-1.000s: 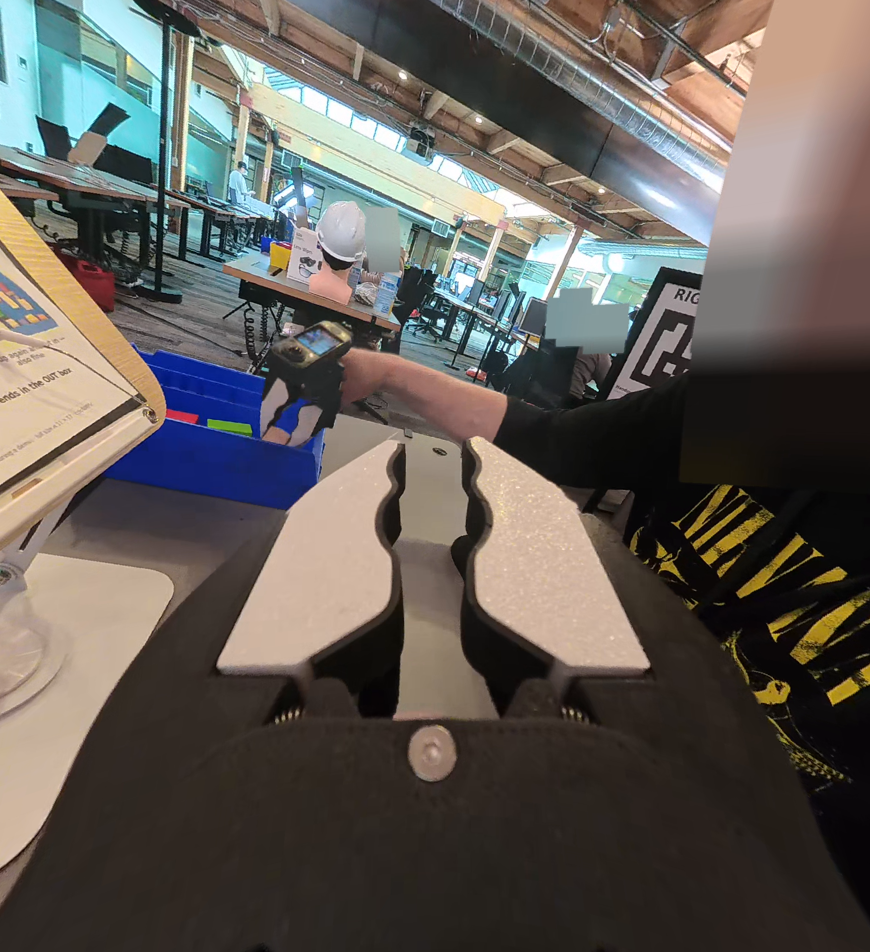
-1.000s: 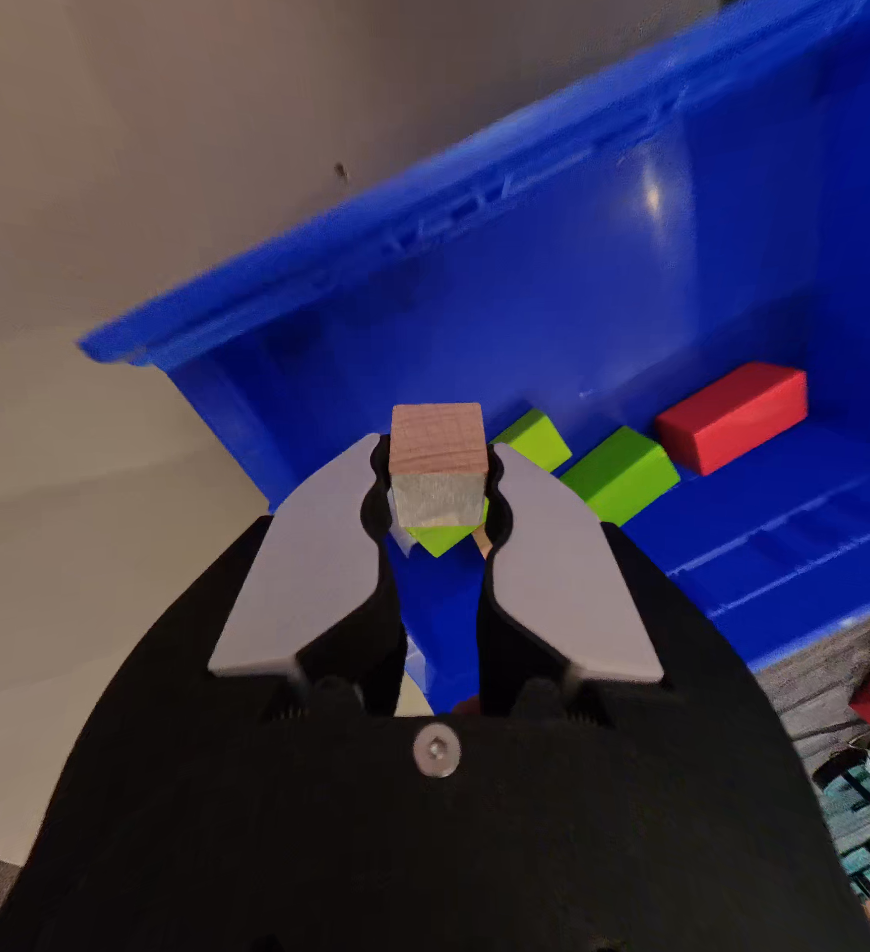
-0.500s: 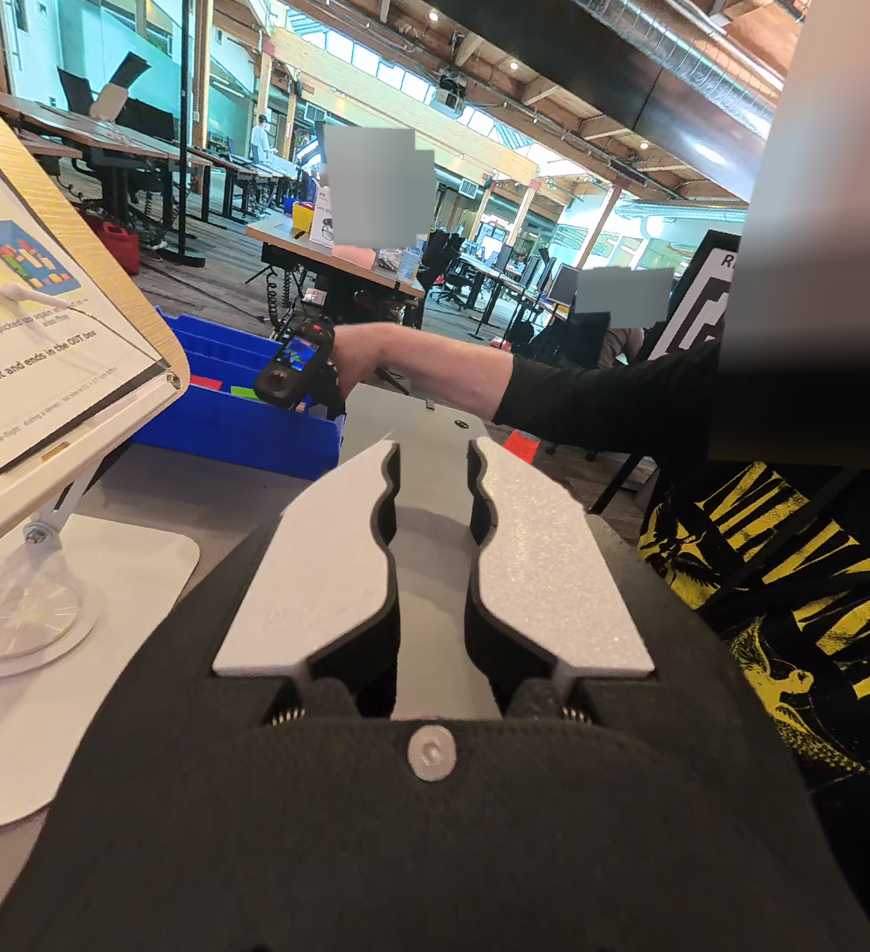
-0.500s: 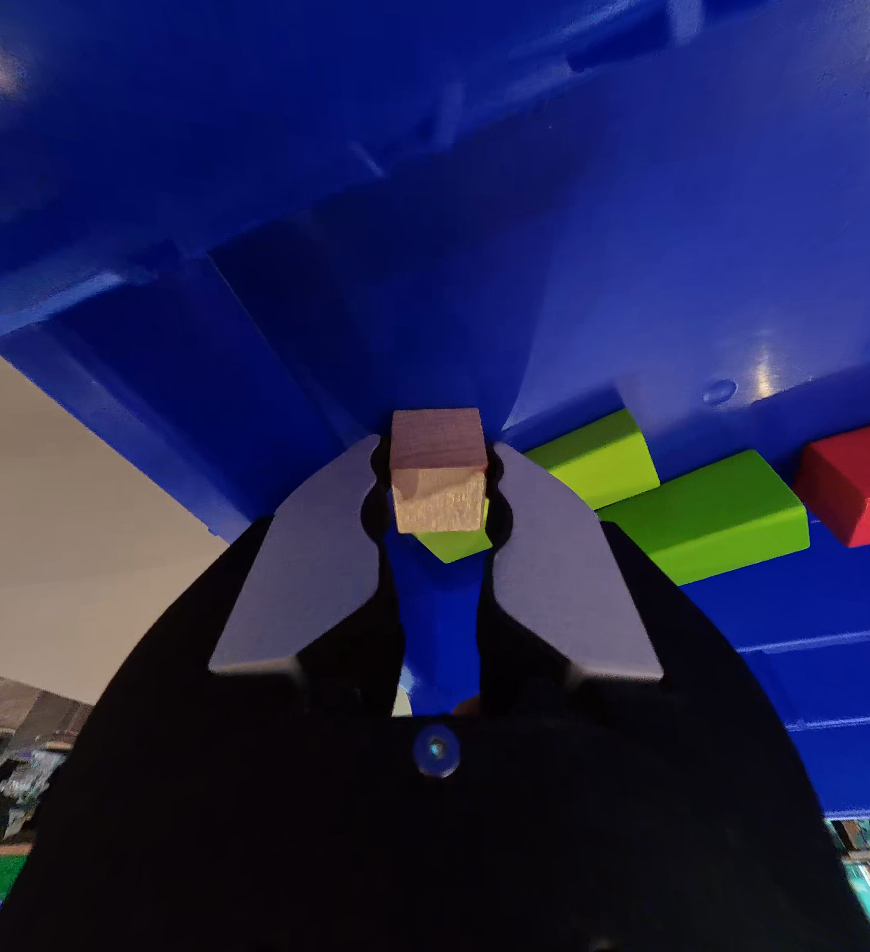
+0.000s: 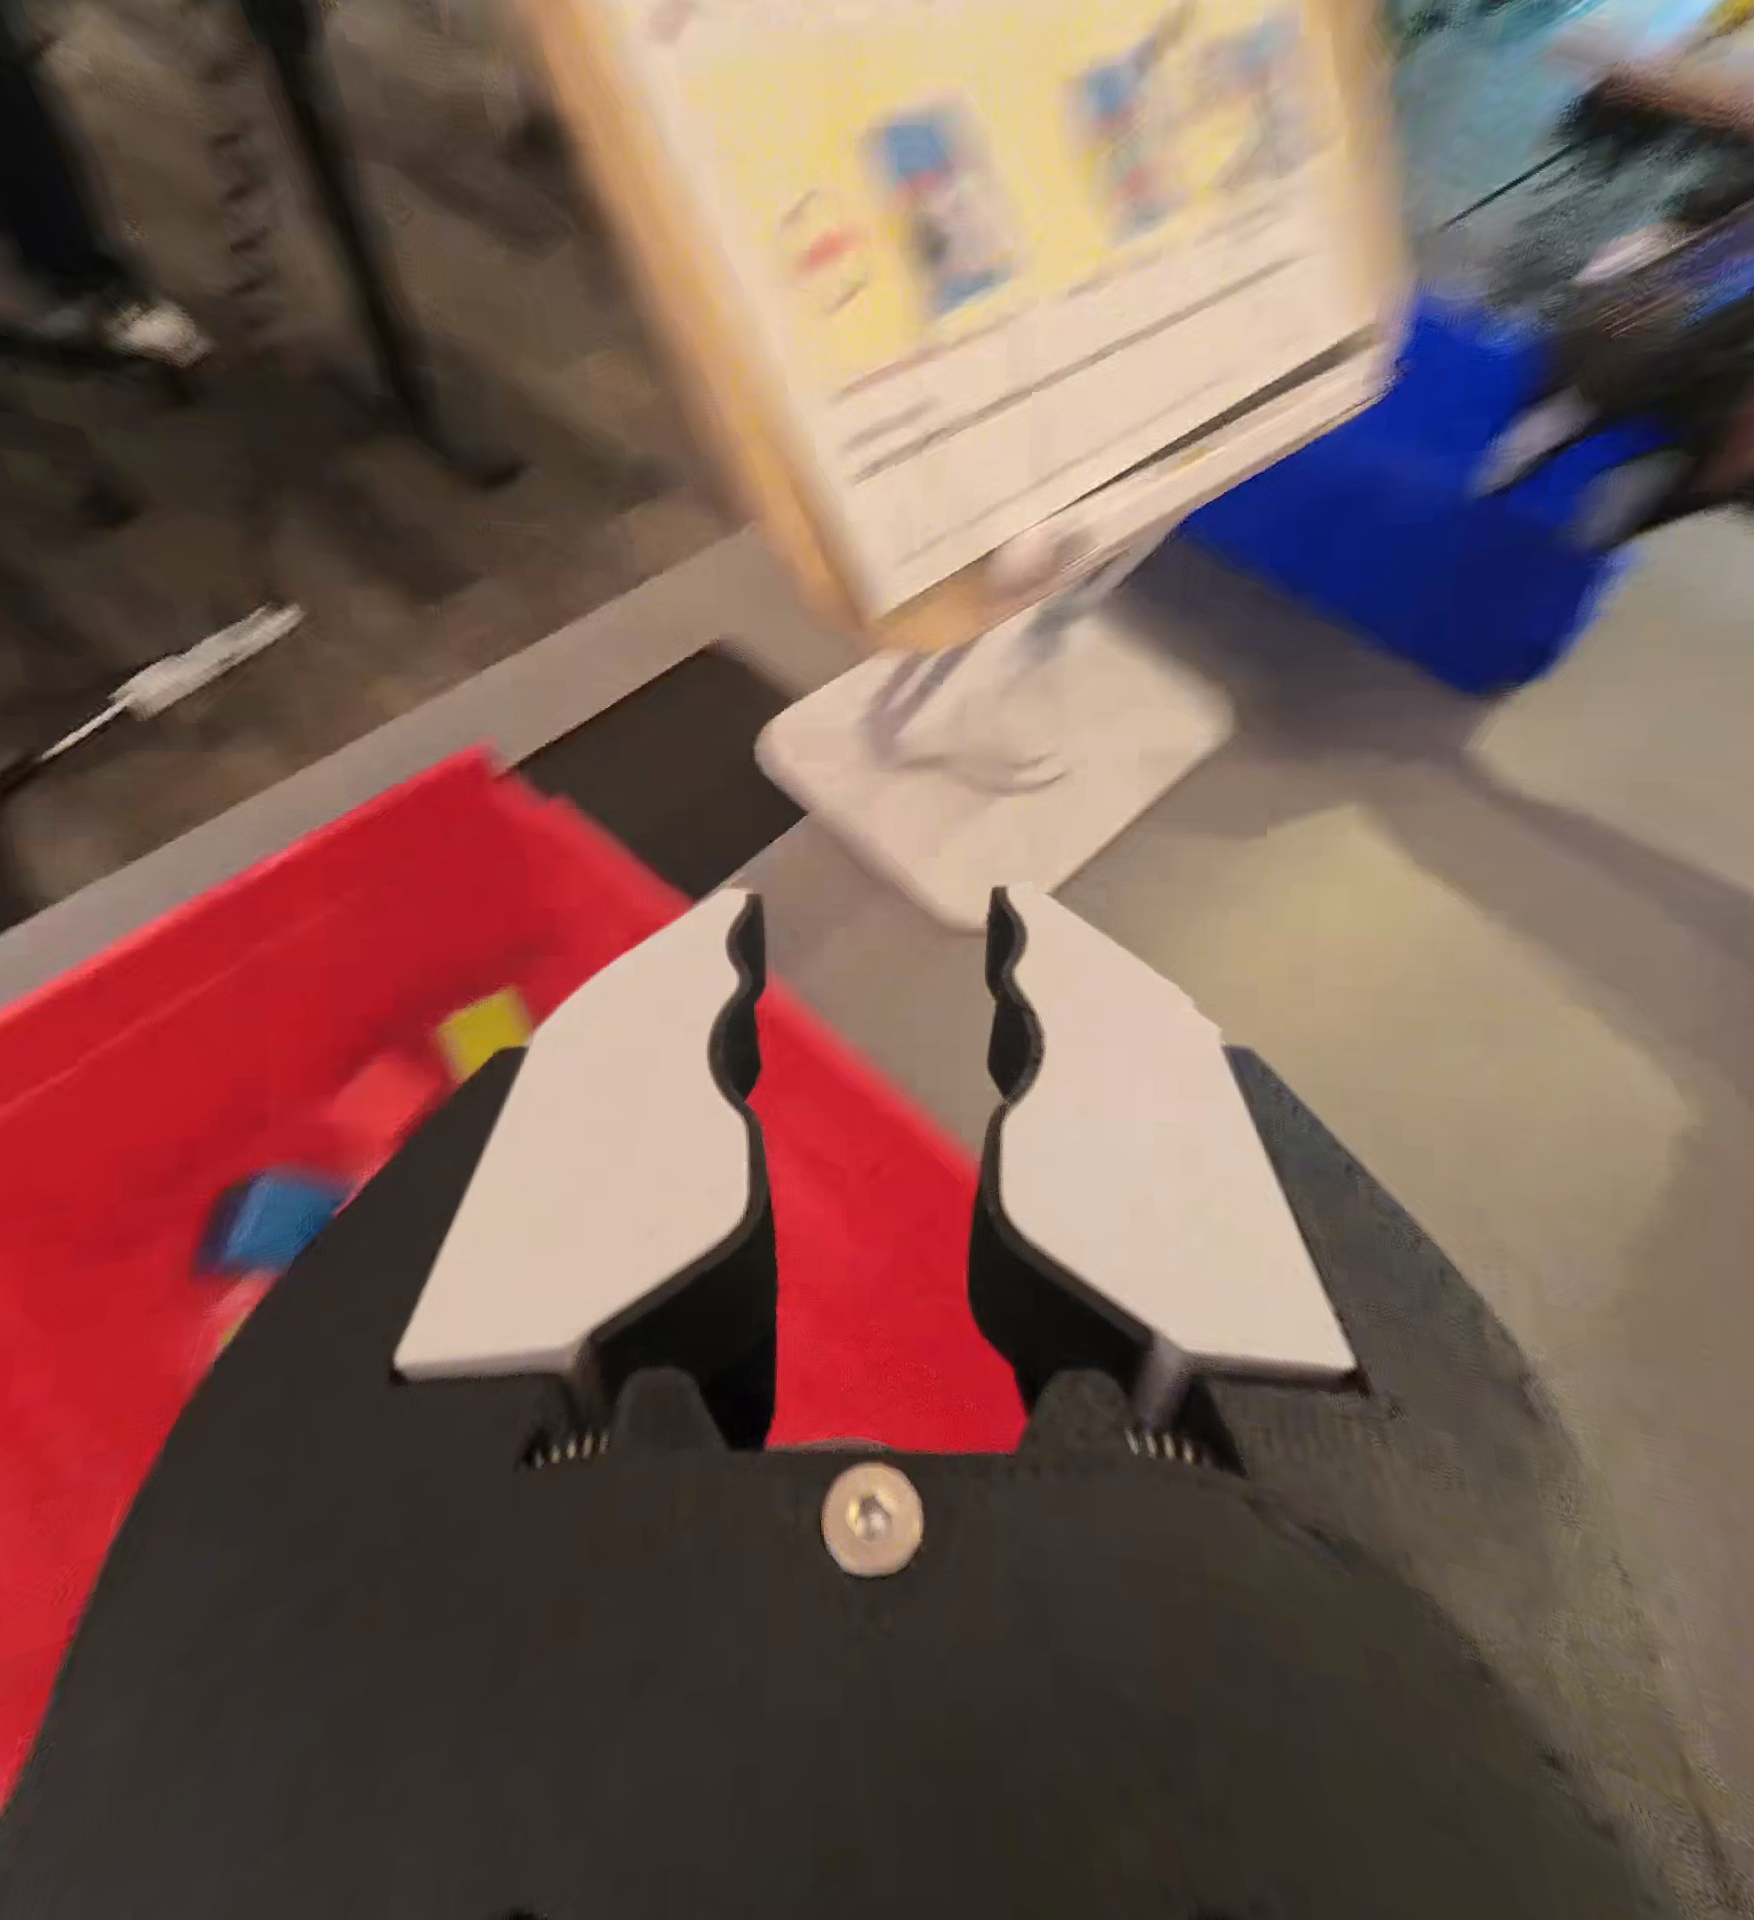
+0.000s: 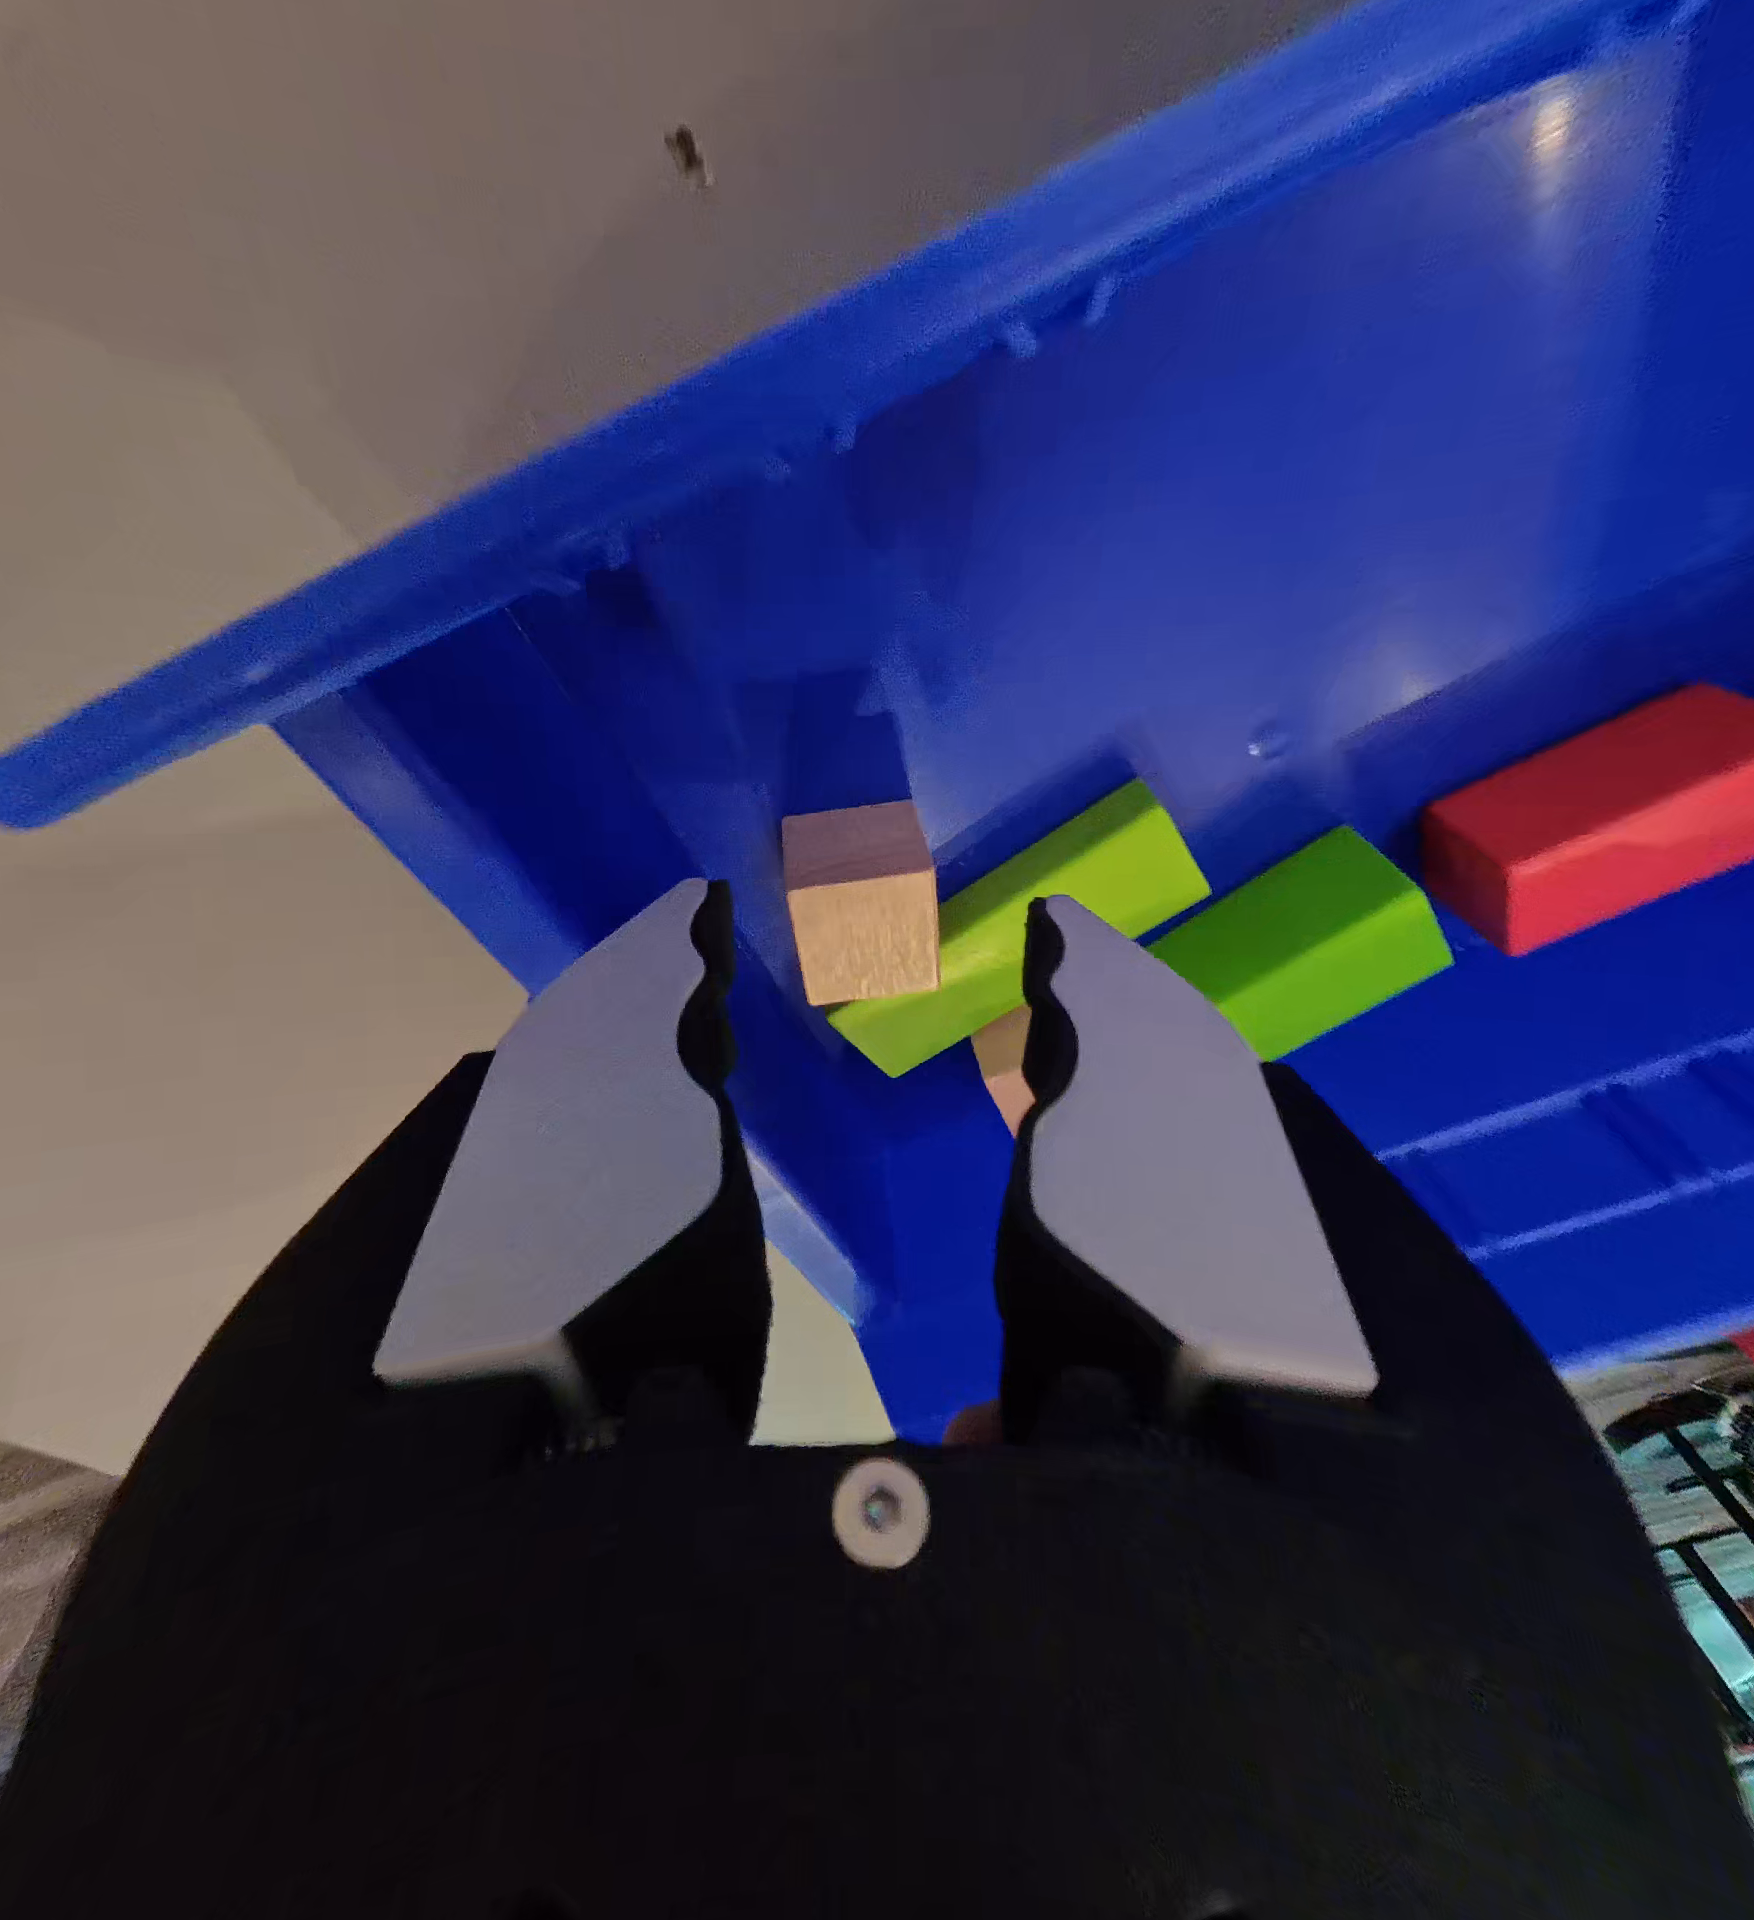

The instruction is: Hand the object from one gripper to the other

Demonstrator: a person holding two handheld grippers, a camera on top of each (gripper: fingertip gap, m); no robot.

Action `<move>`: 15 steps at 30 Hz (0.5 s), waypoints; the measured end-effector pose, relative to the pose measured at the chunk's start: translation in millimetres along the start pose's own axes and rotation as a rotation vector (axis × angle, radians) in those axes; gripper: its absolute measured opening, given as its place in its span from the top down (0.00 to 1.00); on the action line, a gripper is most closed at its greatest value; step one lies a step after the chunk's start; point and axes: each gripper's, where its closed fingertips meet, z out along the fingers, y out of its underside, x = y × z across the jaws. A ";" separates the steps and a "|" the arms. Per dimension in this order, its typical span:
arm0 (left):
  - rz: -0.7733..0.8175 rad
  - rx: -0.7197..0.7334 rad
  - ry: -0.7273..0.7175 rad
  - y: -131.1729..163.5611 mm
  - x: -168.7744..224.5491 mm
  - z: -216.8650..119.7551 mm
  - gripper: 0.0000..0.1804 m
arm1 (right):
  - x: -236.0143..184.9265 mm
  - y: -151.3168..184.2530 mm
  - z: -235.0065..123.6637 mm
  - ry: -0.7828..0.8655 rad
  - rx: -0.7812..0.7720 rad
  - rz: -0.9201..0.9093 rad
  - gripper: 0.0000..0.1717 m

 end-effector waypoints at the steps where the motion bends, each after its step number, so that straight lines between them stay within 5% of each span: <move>1: -0.003 -0.066 -0.080 15.1 -20.2 1.9 0.77 | 0.5 -2.0 -5.8 0.023 0.013 0.001 0.70; 7: -0.146 -0.461 -0.309 107.7 -86.5 43.8 0.74 | -4.4 -14.3 -35.2 0.120 0.075 0.005 0.72; 15: -0.217 -0.645 -0.438 151.9 -111.3 84.2 0.70 | -15.8 -28.6 -47.3 0.179 0.092 -0.033 0.73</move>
